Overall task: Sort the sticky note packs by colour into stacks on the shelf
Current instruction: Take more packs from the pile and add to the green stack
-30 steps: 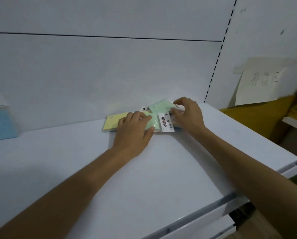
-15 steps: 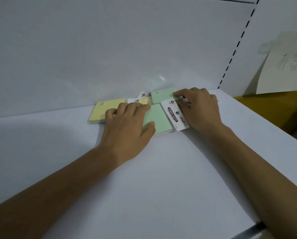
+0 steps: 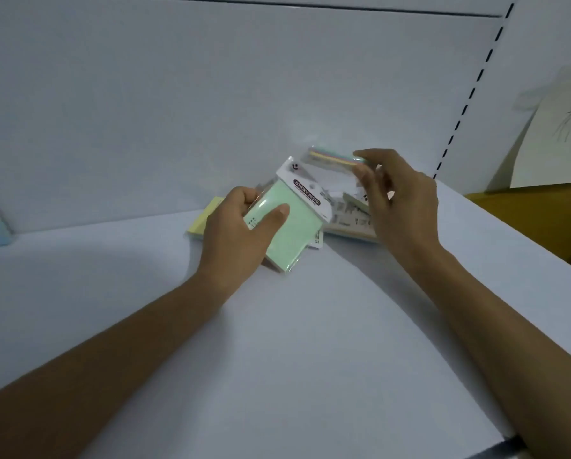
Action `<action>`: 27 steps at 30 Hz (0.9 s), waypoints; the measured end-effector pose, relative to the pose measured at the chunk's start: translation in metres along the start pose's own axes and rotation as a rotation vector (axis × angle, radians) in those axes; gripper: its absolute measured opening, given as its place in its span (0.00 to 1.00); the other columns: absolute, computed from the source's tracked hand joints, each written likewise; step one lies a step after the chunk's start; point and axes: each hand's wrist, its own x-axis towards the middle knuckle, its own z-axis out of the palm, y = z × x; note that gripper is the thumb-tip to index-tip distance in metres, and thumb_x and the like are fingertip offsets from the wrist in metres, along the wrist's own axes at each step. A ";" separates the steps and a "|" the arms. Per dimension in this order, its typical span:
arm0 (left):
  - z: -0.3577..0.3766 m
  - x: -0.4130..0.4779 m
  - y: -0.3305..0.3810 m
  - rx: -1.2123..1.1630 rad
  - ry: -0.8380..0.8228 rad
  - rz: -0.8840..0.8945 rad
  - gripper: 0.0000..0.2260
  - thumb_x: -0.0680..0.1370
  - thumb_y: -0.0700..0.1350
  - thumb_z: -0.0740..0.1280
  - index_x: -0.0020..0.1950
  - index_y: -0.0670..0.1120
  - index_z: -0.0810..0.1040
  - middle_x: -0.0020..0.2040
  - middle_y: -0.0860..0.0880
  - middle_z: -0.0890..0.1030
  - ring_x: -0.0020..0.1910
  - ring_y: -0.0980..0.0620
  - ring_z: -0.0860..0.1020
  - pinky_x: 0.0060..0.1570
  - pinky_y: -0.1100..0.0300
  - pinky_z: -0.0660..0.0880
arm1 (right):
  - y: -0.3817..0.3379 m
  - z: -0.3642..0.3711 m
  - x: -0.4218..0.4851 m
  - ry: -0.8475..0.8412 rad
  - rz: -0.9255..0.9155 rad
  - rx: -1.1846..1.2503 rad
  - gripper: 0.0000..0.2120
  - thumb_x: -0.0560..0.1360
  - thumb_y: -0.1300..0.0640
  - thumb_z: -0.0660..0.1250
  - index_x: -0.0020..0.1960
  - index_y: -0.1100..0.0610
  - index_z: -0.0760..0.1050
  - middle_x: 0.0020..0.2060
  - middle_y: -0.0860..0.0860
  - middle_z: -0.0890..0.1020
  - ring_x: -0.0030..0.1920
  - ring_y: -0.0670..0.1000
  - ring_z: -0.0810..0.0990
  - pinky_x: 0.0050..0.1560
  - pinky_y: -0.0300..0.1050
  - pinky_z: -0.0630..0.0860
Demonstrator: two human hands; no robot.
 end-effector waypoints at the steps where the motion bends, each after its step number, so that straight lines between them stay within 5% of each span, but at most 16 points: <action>1: 0.000 0.000 0.000 -0.029 0.029 -0.011 0.10 0.72 0.51 0.71 0.47 0.49 0.74 0.38 0.57 0.78 0.34 0.65 0.76 0.36 0.65 0.75 | -0.004 0.000 -0.001 0.053 -0.030 0.048 0.10 0.79 0.51 0.61 0.55 0.55 0.75 0.31 0.50 0.78 0.31 0.53 0.75 0.35 0.46 0.71; 4: 0.000 -0.002 0.004 -0.105 0.043 -0.043 0.09 0.73 0.50 0.71 0.48 0.51 0.72 0.42 0.56 0.78 0.40 0.59 0.79 0.34 0.58 0.79 | -0.014 0.003 -0.007 0.036 -0.079 0.130 0.05 0.79 0.56 0.59 0.55 0.51 0.68 0.37 0.49 0.79 0.37 0.57 0.78 0.37 0.52 0.74; 8: -0.002 -0.008 0.009 -0.153 0.032 0.000 0.09 0.76 0.44 0.68 0.49 0.57 0.71 0.41 0.57 0.80 0.38 0.60 0.80 0.26 0.65 0.76 | -0.013 0.011 -0.018 -0.222 -0.046 0.178 0.11 0.73 0.63 0.62 0.54 0.53 0.72 0.45 0.45 0.78 0.45 0.50 0.78 0.48 0.53 0.75; 11: -0.004 -0.011 0.010 -0.132 -0.022 0.105 0.23 0.78 0.40 0.63 0.61 0.68 0.65 0.53 0.58 0.80 0.48 0.63 0.80 0.36 0.66 0.78 | -0.010 0.016 -0.019 -0.223 0.028 0.188 0.13 0.72 0.60 0.64 0.55 0.49 0.73 0.48 0.44 0.75 0.44 0.39 0.73 0.45 0.42 0.71; 14: -0.003 -0.017 0.014 -0.014 -0.083 0.273 0.25 0.79 0.42 0.62 0.64 0.70 0.61 0.64 0.61 0.74 0.57 0.66 0.75 0.47 0.65 0.79 | -0.004 0.016 -0.016 -0.193 0.044 0.168 0.14 0.73 0.62 0.65 0.54 0.48 0.76 0.36 0.45 0.73 0.36 0.42 0.72 0.35 0.39 0.67; 16: -0.003 -0.019 0.013 0.028 -0.100 0.315 0.21 0.78 0.47 0.62 0.64 0.70 0.64 0.62 0.63 0.73 0.57 0.70 0.74 0.45 0.66 0.79 | -0.001 0.016 -0.016 -0.223 0.095 0.154 0.14 0.74 0.63 0.64 0.54 0.46 0.75 0.29 0.48 0.75 0.31 0.47 0.73 0.31 0.44 0.67; 20: -0.002 -0.018 0.008 0.031 -0.058 0.302 0.17 0.76 0.48 0.61 0.62 0.64 0.70 0.59 0.59 0.78 0.53 0.61 0.78 0.42 0.58 0.80 | -0.002 0.014 -0.014 -0.260 0.154 0.149 0.13 0.75 0.61 0.64 0.56 0.48 0.73 0.30 0.50 0.78 0.33 0.52 0.77 0.32 0.51 0.74; 25: -0.006 -0.024 0.015 0.101 -0.003 0.268 0.16 0.77 0.42 0.64 0.62 0.57 0.71 0.52 0.54 0.81 0.49 0.55 0.79 0.41 0.55 0.79 | -0.029 0.011 -0.015 -0.269 0.362 0.369 0.09 0.77 0.61 0.61 0.54 0.50 0.73 0.31 0.55 0.81 0.33 0.49 0.77 0.28 0.33 0.68; 27: -0.014 -0.030 0.015 0.105 0.020 0.222 0.16 0.77 0.42 0.65 0.60 0.58 0.71 0.50 0.54 0.81 0.49 0.52 0.80 0.42 0.53 0.79 | -0.045 0.008 -0.015 -0.298 0.432 0.487 0.10 0.77 0.62 0.60 0.54 0.52 0.74 0.32 0.53 0.83 0.32 0.48 0.79 0.28 0.35 0.71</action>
